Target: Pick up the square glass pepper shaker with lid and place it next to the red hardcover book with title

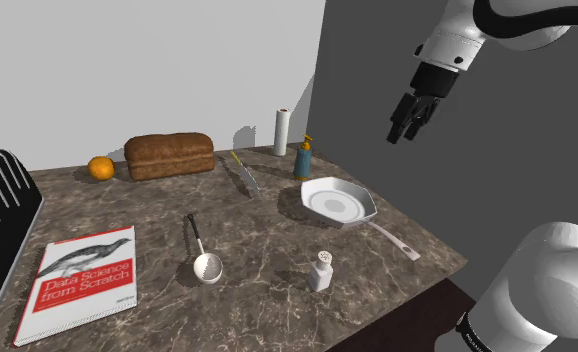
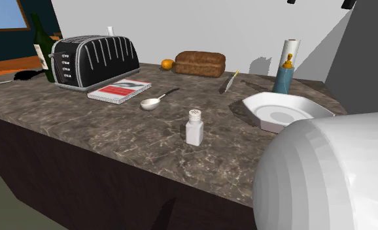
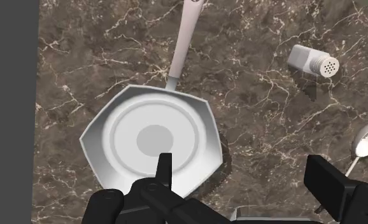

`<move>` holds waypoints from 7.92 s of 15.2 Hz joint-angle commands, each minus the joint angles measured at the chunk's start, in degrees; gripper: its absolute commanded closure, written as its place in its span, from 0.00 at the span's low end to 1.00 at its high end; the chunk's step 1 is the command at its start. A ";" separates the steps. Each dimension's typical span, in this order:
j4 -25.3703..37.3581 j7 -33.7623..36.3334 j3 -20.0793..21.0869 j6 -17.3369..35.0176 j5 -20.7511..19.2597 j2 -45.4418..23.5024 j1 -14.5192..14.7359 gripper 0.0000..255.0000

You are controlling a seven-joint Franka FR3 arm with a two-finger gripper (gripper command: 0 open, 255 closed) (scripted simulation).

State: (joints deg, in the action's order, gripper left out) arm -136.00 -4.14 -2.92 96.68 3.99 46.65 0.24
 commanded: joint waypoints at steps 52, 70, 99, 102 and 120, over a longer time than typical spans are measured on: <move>-8.90 33.19 26.47 23.97 10.80 -32.63 5.77 1.00; -0.66 33.57 24.22 8.45 10.71 -25.21 5.78 1.00; 43.06 53.61 31.73 3.32 -3.40 -64.53 11.65 1.00; 53.06 56.24 31.32 1.03 -6.68 -72.67 15.03 1.00; 84.54 58.77 27.96 -4.43 -13.79 -98.58 26.36 1.00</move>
State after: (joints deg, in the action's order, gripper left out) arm -50.94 54.65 25.06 91.59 -9.77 -51.80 26.67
